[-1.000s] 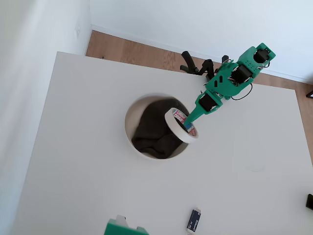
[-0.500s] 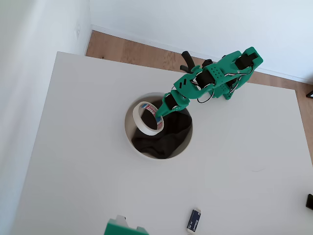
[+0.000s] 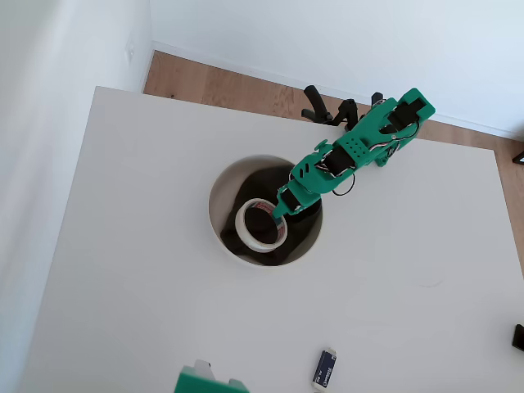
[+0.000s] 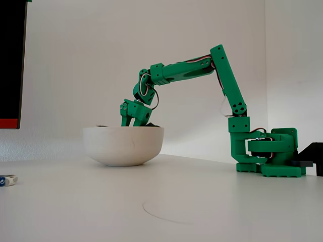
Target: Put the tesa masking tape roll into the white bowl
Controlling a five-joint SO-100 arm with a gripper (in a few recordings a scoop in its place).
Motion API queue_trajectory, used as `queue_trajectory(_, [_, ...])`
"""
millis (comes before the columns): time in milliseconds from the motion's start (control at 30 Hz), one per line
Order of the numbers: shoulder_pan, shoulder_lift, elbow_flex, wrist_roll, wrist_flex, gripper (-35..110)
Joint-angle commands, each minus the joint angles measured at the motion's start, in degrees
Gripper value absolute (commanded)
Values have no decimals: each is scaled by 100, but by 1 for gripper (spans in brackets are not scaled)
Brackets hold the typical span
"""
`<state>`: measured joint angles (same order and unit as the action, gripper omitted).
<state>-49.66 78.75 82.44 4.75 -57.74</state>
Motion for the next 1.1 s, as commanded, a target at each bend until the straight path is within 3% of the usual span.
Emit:
queue_trajectory(0, [-53, 114, -466, 35, 97, -8])
queue_trajectory(333, [-492, 35, -475, 176, 396, -6])
queue_trajectory(467, [-580, -26, -475, 176, 448, 10])
queue_trajectory(767, [-624, -44, -483, 211, 492, 7])
queue_trajectory(900, [-642, 18, -492, 255, 554, -8])
queue_trajectory(1067, [-659, 158, -519, 325, 598, -8])
